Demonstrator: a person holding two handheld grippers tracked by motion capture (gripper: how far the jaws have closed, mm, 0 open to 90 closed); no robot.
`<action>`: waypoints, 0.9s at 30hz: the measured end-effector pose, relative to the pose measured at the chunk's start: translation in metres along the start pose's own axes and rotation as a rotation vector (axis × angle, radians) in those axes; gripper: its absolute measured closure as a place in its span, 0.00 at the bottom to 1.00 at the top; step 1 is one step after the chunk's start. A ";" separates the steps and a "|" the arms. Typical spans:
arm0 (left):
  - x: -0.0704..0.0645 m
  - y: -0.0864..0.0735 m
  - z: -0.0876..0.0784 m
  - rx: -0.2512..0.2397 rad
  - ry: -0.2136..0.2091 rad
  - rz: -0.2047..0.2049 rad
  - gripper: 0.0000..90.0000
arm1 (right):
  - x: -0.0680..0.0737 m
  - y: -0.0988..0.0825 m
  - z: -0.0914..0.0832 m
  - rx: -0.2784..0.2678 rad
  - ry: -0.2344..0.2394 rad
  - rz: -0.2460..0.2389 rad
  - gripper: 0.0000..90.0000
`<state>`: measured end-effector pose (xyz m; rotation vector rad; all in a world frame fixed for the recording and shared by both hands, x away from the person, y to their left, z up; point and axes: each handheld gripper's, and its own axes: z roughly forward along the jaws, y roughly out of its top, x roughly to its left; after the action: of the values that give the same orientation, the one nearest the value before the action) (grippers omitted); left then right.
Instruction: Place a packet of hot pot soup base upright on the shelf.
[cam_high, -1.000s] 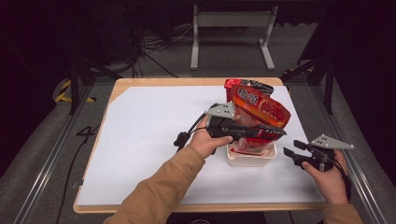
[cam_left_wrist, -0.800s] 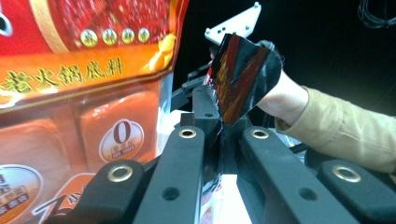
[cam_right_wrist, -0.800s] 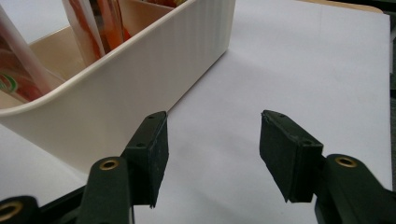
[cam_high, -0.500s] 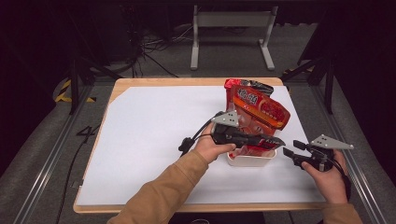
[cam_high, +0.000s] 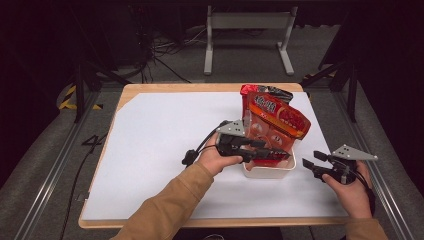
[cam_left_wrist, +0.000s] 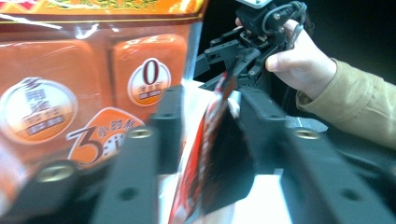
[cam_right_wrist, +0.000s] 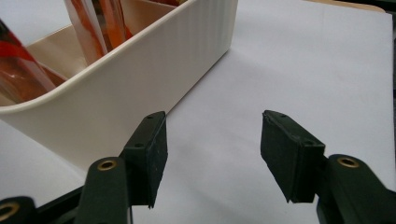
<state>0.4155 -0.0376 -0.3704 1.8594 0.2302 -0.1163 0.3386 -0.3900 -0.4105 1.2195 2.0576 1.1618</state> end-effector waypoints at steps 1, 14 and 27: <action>-0.001 0.000 -0.002 -0.001 0.012 0.003 0.51 | 0.000 0.000 0.000 0.001 -0.001 0.000 0.46; -0.020 0.006 -0.060 0.000 0.171 0.053 0.31 | 0.002 0.000 0.001 -0.024 0.006 -0.019 0.42; -0.031 -0.024 -0.157 0.008 0.415 -0.003 0.29 | 0.002 -0.001 0.002 -0.048 0.018 -0.014 0.39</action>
<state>0.3743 0.1159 -0.3404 1.8768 0.5182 0.2701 0.3384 -0.3877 -0.4128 1.1741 2.0358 1.2131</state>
